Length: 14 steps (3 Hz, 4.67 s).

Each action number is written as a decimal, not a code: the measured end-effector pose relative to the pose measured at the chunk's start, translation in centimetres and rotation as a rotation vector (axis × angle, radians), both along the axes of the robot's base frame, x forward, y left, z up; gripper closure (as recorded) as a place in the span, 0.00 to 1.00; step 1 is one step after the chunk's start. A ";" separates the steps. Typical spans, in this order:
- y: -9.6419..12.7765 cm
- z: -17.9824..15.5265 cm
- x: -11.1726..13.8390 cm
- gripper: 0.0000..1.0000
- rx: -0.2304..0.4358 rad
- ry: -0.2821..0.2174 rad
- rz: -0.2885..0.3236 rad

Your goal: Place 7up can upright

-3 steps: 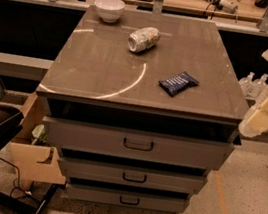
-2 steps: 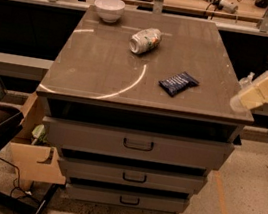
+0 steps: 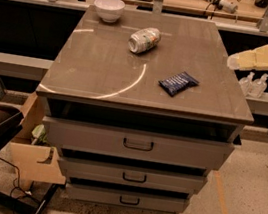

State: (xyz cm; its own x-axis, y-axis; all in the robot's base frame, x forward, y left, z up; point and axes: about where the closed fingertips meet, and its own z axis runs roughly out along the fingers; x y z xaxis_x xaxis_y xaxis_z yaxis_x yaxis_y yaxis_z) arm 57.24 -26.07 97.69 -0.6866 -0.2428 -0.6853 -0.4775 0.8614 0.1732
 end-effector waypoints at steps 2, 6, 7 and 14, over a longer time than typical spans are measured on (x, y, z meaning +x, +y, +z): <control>0.2 0.0 0.1 0.00 0.046 0.040 -0.066; 4.5 -0.3 9.3 0.00 -0.216 0.202 -0.349; 5.9 -1.4 11.4 0.00 -0.252 0.248 -0.418; 11.6 -4.7 18.5 0.00 -0.103 0.432 -0.787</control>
Offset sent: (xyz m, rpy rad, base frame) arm 0.0005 0.0001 0.0001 0.0486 0.0383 -0.0648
